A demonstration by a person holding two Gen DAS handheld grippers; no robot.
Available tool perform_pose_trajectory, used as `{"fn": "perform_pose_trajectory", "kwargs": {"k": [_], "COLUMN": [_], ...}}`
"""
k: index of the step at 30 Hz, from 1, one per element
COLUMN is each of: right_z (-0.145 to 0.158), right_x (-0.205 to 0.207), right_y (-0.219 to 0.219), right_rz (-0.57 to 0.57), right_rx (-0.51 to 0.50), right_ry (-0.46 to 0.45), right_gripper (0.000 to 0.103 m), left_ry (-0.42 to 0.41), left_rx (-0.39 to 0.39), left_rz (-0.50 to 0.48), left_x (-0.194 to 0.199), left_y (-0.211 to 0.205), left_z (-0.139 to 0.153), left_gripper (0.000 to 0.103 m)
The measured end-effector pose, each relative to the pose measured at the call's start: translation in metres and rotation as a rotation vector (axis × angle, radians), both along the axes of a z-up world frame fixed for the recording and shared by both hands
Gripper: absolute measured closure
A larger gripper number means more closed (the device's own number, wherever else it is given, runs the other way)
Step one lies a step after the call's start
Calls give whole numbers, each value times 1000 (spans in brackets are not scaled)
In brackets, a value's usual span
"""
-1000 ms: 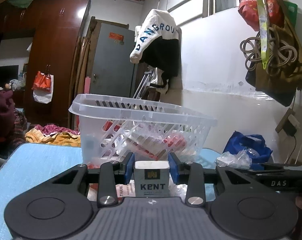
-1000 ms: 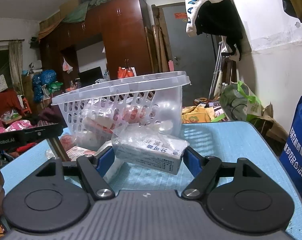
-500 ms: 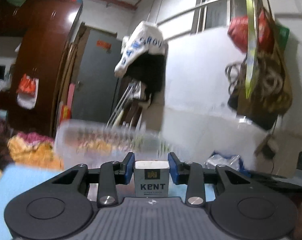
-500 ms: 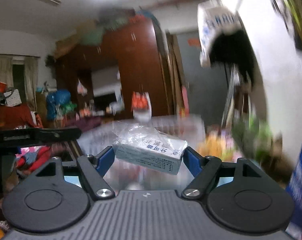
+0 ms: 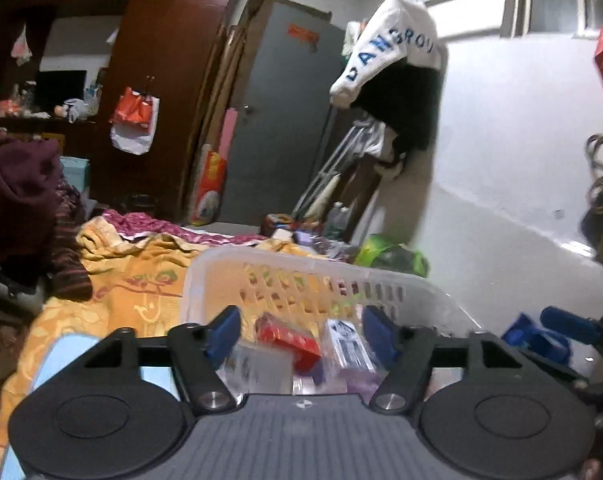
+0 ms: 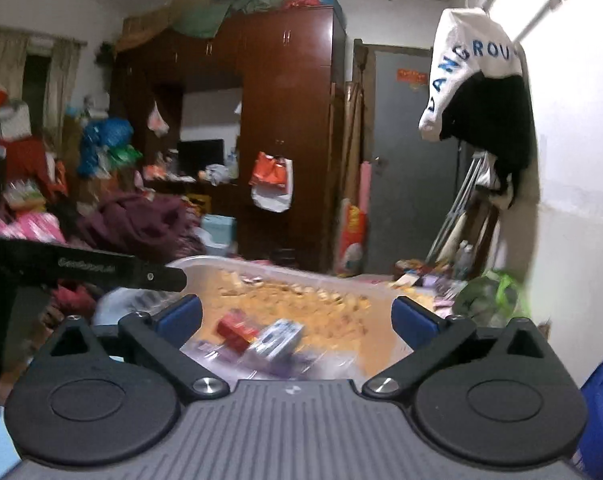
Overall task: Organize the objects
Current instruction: 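Lift the KENT pack and carton over the basket and release them, then grasp a clear-wrapped white roll with the right gripper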
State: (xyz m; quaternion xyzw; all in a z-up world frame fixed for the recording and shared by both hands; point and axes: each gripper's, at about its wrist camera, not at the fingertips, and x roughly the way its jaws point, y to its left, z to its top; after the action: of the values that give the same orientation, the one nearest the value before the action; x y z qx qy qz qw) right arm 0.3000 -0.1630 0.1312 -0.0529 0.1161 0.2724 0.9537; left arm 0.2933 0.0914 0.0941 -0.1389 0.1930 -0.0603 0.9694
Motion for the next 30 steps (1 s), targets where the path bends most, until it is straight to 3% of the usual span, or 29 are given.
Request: {"fn": "perform_pose_trajectory", "kwargs": {"k": [2, 4, 7, 9, 11, 19, 23, 26, 28, 30], "right_z": [-12, -33, -68, -85, -91, -103, -106, -106, -106, -106], "right_x": [-17, -26, -18, -8, 1, 1, -8, -11, -13, -14], "right_y": [-12, -17, -12, -8, -5, 19, 10, 1, -6, -12], "right_rz": [22, 44, 58, 62, 78, 91, 103, 81, 65, 67], "right_rx": [33, 20, -29, -26, -16, -111, -104, -89, -81, -74], "right_ry": [4, 57, 170, 231, 282, 311, 307, 299, 291, 290], "right_gripper": [0, 0, 1, 13, 17, 20, 48, 50, 50, 51], "left_ry": [-39, -73, -8, 19, 86, 181, 217, 222, 221, 220], "left_rx": [18, 80, 121, 95, 90, 152, 125, 144, 157, 159], "left_rz": [-26, -33, -2, -36, -37, -21, -16, 4, 9, 12], "left_x": [-27, -53, -72, -75, -70, -64, -59, -57, -54, -52], "left_y": [6, 4, 6, 12, 16, 22, 26, 22, 17, 14], "left_z": [-8, -20, -44, -58, -69, -94, -100, -101, -100, -101], "left_gripper": [22, 8, 8, 8, 10, 14, 16, 28, 43, 44]}}
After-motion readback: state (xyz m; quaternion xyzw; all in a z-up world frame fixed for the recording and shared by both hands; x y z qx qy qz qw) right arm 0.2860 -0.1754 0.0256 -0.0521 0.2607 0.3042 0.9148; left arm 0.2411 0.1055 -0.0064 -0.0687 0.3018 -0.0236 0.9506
